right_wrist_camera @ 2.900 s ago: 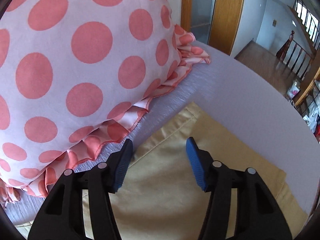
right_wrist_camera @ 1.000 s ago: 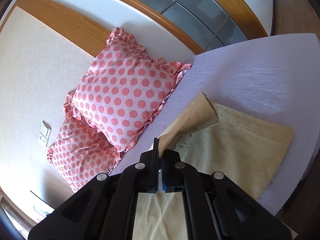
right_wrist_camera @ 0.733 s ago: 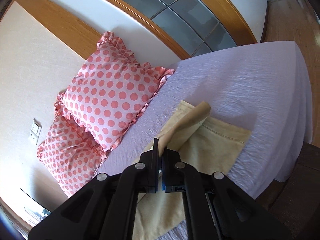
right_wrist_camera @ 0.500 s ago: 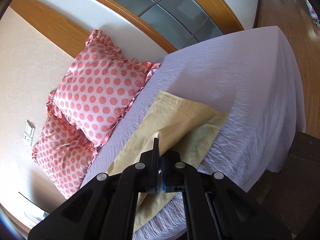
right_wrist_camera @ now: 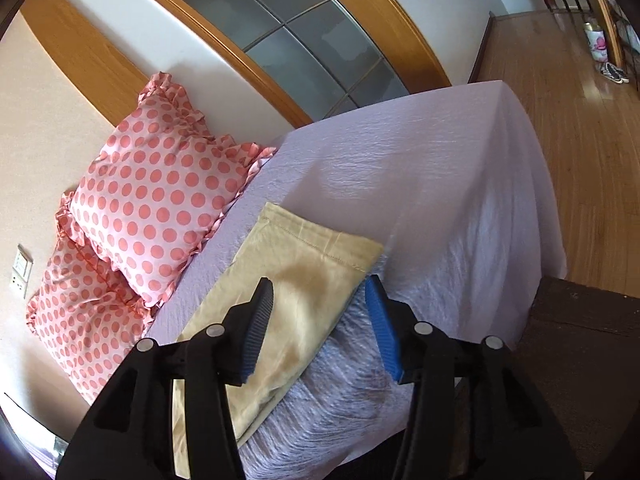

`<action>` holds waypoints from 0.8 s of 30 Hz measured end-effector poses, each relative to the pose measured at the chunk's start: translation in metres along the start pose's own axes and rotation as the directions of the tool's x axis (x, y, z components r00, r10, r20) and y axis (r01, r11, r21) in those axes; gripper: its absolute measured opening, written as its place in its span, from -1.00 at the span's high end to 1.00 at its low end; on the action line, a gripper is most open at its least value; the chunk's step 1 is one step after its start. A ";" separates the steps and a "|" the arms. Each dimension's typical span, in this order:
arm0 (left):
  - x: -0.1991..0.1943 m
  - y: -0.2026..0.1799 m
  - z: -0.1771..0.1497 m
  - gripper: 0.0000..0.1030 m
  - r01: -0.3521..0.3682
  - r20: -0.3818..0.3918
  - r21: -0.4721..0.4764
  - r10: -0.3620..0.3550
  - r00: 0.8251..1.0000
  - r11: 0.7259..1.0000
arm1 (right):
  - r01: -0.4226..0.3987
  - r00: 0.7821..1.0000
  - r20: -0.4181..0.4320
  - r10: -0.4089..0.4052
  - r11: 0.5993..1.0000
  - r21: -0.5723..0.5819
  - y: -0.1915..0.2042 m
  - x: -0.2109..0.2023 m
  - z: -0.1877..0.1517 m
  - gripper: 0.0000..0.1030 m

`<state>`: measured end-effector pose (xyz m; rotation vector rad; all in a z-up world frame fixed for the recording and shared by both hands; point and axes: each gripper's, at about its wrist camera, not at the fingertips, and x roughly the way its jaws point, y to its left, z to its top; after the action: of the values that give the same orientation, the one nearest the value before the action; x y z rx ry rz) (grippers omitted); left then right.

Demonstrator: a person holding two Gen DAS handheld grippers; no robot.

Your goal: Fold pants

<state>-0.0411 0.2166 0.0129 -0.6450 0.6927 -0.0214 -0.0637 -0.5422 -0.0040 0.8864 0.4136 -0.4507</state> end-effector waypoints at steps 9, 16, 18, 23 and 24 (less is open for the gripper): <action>-0.032 0.030 -0.004 0.27 0.026 0.095 -0.082 -0.019 0.995 0.996 | -0.097 0.995 -0.044 0.092 0.986 -0.136 0.018 0.025 -0.020 0.87; -0.064 0.059 0.001 -0.12 -0.026 0.222 -0.161 0.062 0.973 0.987 | -0.309 0.950 -0.055 0.306 0.909 -0.278 0.103 0.020 -0.021 0.90; -0.058 0.065 -0.002 -0.15 -0.017 0.194 -0.182 0.053 0.980 0.983 | -0.422 0.906 -0.116 0.408 0.843 -0.333 0.148 0.018 -0.036 0.90; -0.048 0.066 -0.012 -0.24 0.017 0.158 -0.179 0.012 0.987 0.984 | -0.711 0.703 -0.436 0.562 0.567 -0.416 0.259 0.008 -0.132 0.90; -0.048 0.065 -0.013 -0.31 0.024 0.158 -0.169 0.003 0.987 0.985 | -0.751 0.660 -0.518 0.544 0.500 -0.432 0.275 0.005 -0.160 0.89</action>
<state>-0.0988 0.2732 -0.0027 -0.8059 0.5416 0.0797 0.0628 -0.2621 0.0792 0.3897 0.4384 0.5652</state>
